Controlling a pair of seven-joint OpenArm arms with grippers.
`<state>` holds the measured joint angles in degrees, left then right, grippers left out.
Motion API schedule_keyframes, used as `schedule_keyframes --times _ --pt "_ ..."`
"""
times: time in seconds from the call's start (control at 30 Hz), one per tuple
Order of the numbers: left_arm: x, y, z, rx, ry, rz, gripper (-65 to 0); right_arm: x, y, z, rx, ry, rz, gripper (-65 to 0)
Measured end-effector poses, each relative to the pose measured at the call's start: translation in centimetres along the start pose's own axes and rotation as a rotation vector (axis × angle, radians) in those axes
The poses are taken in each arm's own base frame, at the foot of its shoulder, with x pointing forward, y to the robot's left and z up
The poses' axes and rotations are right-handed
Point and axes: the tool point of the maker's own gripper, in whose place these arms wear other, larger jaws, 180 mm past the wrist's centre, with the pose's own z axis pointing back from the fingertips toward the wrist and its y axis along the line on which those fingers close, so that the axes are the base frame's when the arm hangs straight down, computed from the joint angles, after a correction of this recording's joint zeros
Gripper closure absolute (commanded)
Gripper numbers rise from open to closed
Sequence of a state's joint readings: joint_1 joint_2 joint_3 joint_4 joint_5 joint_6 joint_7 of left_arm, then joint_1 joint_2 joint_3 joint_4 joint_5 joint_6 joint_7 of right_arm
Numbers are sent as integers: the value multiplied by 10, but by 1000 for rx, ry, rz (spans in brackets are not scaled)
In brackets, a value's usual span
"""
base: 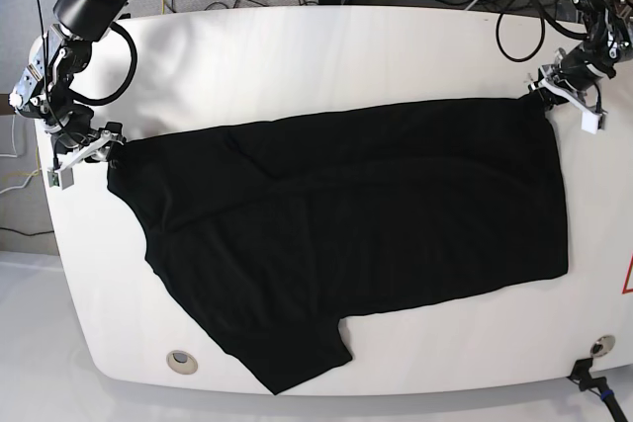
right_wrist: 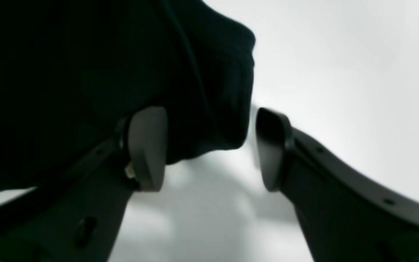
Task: Fold the T-shirt properly
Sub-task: 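Drag the folded edge with both grippers back toward the robot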
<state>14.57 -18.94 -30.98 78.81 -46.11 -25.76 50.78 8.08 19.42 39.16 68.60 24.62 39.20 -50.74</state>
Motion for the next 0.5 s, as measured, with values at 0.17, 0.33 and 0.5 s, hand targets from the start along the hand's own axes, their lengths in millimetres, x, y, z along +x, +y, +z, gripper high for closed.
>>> schedule_keyframes --times 0.17,0.33,0.5 --pt "0 0 0 0 0 0 -26 6 7 -5 19 -46 -16 -372" --pt "0 0 0 0 0 0 -26 -2 -5 -14 28 -55 -93 -372" --pt "0 0 0 0 0 0 -26 -3 -9 -13 20 -56 -96 -366"
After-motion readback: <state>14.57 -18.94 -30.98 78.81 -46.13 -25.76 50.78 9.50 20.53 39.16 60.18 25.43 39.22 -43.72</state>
